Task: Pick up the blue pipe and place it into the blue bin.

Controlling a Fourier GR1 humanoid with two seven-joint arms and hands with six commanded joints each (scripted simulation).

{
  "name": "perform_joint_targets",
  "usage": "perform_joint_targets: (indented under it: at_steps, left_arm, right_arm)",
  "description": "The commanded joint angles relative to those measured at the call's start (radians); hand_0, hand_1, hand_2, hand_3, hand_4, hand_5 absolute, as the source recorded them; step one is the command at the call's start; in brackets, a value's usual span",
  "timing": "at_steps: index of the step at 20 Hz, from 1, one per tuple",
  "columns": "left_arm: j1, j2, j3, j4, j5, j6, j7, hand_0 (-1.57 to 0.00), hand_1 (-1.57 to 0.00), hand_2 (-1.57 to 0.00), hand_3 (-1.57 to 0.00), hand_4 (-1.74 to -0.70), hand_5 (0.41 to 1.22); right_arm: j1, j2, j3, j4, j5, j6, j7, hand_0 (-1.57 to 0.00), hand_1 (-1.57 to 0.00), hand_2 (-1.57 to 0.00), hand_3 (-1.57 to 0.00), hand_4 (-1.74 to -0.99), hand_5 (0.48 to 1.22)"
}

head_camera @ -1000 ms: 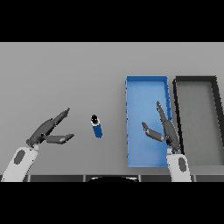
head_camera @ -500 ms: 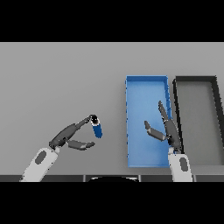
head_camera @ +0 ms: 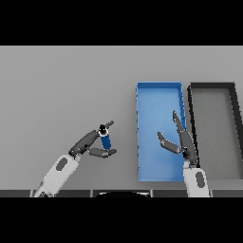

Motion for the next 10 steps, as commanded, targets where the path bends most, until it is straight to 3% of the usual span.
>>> perform_joint_targets:
  at_steps: [1, 4, 6, 7, 8, 10]
  left_arm:
    - [-0.007, -0.011, 0.0, 0.013, 0.0, 0.0, -0.008, 0.0, 0.0, 0.0, 0.0, -1.16, 0.491]
    - [-0.022, -0.063, 0.007, 0.041, 0.049, -0.027, -0.008, 0.0, 0.0, -0.02, -0.02, -1.22, 0.536]
    - [-0.011, -0.08, 0.007, 0.055, 0.057, -0.029, -0.035, 0.0, -0.09, -0.21, -0.2, -1.28, 0.607]
    - [-0.009, -0.093, 0.011, 0.05, 0.077, -0.034, -0.026, -0.09, -0.25, -0.39, -0.47, -1.31, 0.73]
    - [-0.006, -0.103, 0.021, 0.056, 0.095, -0.036, -0.03, -0.34, -0.5, -0.63, -0.69, -1.39, 0.828]
    - [-0.016, -0.12, 0.025, 0.068, 0.106, -0.044, -0.022, -0.78, -0.89, -0.97, -0.98, -1.51, 0.969]
  right_arm:
    - [0.008, -0.003, -0.001, -0.01, -0.002, 0.001, -0.004, 0.0, 0.0, 0.0, 0.0, -1.323, 0.665]
    - [0.017, 0.005, 0.003, -0.003, 0.004, -0.003, -0.014, 0.0, 0.0, 0.0, 0.0, -1.321, 0.664]
    - [0.012, 0.003, 0.002, 0.003, 0.002, -0.001, -0.013, 0.0, 0.0, 0.0, 0.0, -1.32, 0.664]
    - [0.007, 0.006, 0.001, 0.001, 0.0, -0.002, -0.011, 0.0, 0.0, 0.0, 0.0, -1.319, 0.663]
    - [0.011, 0.003, 0.002, 0.003, 0.001, 0.001, -0.028, 0.0, 0.0, 0.0, 0.0, -1.322, 0.666]
    - [0.0, 0.001, 0.004, 0.003, 0.012, -0.005, -0.014, 0.0, 0.0, 0.0, 0.0, -1.313, 0.665]
